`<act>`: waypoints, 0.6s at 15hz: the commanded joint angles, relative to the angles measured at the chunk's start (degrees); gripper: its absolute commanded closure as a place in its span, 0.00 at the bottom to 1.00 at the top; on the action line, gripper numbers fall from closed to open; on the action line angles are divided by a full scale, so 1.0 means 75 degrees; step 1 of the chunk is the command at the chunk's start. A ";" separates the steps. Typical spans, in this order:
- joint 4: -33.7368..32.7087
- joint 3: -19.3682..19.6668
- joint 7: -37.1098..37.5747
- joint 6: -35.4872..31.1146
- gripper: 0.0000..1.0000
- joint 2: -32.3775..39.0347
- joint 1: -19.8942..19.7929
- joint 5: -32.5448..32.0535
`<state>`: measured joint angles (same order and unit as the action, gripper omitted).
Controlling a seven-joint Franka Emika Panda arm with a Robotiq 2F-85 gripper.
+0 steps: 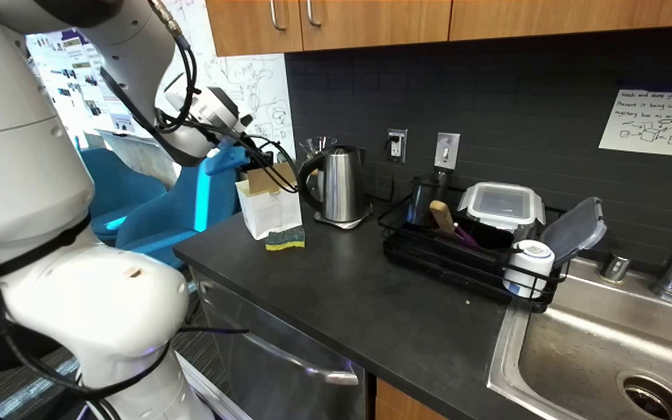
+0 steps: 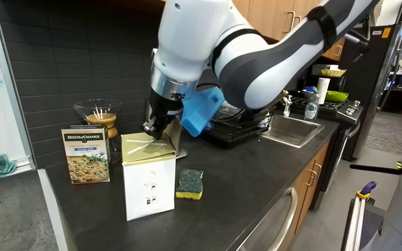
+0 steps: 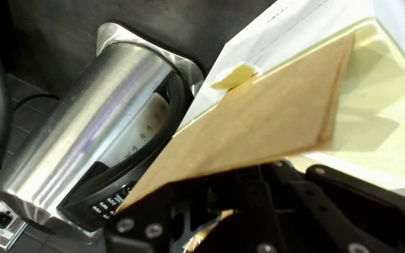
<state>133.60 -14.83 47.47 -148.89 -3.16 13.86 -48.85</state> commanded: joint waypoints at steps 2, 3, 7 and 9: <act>0.0250 0.0159 -0.0492 -0.0689 1.00 0.0203 -0.0087 0.0592; 0.0263 0.0189 -0.0539 -0.0779 1.00 0.0251 -0.0096 0.0658; 0.0259 0.0260 -0.0814 -0.0948 1.00 0.0313 -0.0082 0.0961; 0.0191 0.0245 -0.0985 -0.0955 1.00 0.0368 -0.0041 0.1132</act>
<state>134.73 -13.18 42.94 -154.04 -2.47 13.37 -43.15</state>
